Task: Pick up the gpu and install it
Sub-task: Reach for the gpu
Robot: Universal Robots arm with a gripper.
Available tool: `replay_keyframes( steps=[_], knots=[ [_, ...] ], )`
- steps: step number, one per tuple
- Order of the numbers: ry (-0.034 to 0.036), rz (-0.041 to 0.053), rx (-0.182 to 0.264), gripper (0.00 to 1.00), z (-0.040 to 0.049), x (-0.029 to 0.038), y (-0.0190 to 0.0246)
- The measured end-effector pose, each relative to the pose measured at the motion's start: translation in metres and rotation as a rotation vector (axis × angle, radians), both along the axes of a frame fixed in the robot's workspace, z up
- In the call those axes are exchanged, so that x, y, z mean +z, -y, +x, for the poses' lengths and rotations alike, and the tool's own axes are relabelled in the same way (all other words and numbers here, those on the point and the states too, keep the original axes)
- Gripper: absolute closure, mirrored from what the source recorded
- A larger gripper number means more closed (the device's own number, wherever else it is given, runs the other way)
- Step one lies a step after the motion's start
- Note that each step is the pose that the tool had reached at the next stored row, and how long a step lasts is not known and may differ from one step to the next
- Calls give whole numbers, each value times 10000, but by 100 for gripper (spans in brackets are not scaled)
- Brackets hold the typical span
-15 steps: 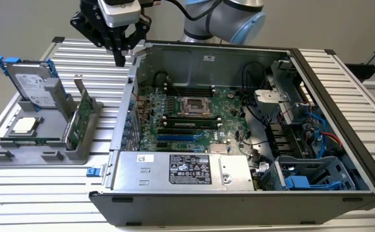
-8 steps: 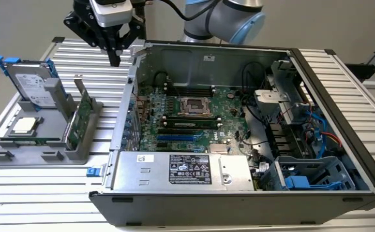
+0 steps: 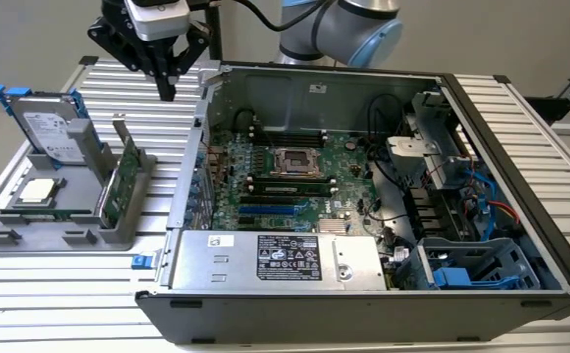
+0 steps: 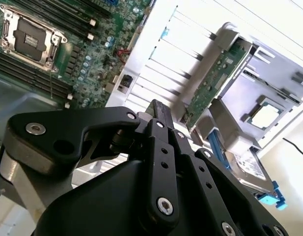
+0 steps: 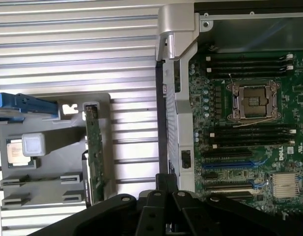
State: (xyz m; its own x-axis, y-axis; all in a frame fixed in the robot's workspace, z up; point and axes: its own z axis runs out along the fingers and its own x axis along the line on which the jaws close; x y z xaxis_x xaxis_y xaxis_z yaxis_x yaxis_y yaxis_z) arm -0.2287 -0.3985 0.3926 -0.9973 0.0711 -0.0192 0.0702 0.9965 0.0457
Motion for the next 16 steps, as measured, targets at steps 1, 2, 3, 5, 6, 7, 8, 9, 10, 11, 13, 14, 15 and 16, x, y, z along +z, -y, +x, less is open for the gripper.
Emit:
replay_keyframes(
  steps=[1,2,3,5,6,7,8,9,10,11,13,14,15,16],
  knots=[
    [0,0,0,100,-10,0,0],
    [0,0,0,100,-21,0,0],
    [0,0,0,100,-32,0,0],
    [0,0,0,100,-54,0,0],
    [0,0,0,100,-65,0,0],
    [0,0,-1,100,-74,0,0],
    [0,0,0,100,-84,0,0],
    [0,0,0,100,-94,0,0],
    [0,0,0,100,-104,0,0],
    [0,0,-1,100,-114,0,0],
    [-1,-1,0,100,-133,0,0],
    [0,0,-1,100,-144,0,0],
    [0,-1,0,100,-154,0,0],
    [0,0,0,100,-164,0,0]
  ],
)
